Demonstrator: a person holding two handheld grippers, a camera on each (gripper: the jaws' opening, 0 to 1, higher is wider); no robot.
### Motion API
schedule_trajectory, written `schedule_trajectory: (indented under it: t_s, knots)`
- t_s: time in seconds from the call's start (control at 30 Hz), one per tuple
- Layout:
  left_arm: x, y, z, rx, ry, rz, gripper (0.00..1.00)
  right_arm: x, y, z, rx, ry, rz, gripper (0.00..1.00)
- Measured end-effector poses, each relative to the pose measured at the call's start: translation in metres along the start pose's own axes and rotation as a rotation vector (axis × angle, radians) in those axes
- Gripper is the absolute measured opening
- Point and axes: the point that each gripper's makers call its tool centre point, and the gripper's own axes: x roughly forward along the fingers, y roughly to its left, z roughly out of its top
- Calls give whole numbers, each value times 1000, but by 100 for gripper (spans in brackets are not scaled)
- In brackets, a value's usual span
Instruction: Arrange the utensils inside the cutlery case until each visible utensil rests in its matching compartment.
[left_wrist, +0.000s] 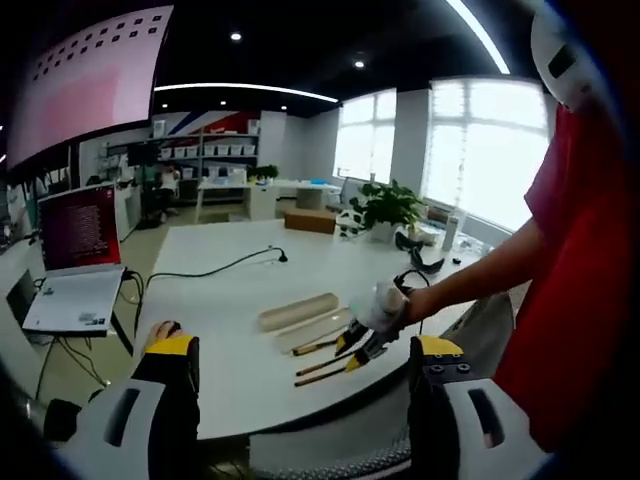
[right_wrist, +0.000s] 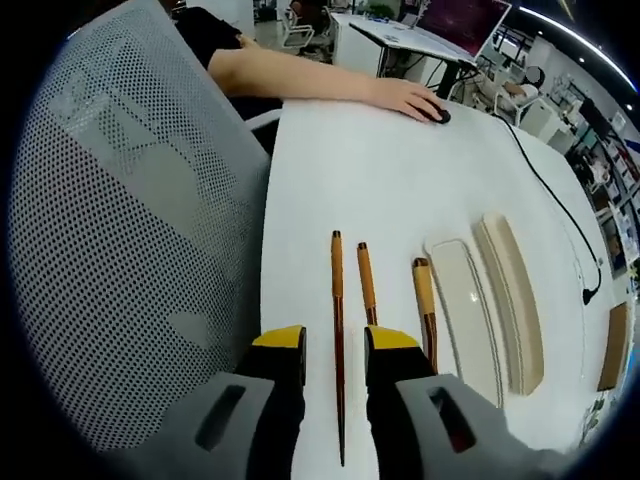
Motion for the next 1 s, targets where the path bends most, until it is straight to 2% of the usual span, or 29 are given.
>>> schedule_trajectory:
  t_s: [0.1, 0.2, 0.27, 0.37, 0.47, 0.7, 0.77, 0.87, 1.0]
  knots:
    - [-2, 6, -7, 29, 29, 25, 87, 3, 1, -1, 10, 7, -2, 18]
    - [-2, 6, -9, 10, 19, 20, 89, 6, 2, -3, -2, 22, -1, 18]
    - [-2, 6, -8, -17, 10, 27, 89, 7, 4, -7, -48, 44, 14, 19]
    - [-2, 10, -10, -17, 4, 44, 89, 8, 1, -11, -135, 79, -5, 23]
    - [-3, 9, -13, -27, 8, 42, 89, 11, 6, -11, -84, 76, 16, 22]
    - [-2, 10, -17, -55, 12, 35, 92, 20, 5, -8, -13, 68, 11, 17]
    - [-1, 15, -23, -18, 45, 56, 91, 20, 6, -7, -14, 63, 14, 18]
    - [0, 14, -23, -7, 54, 50, 91, 20, 7, -8, -29, 71, 13, 18]
    - [0, 13, -13, -103, -3, 29, 92, 21, 4, -8, -11, 71, 8, 17]
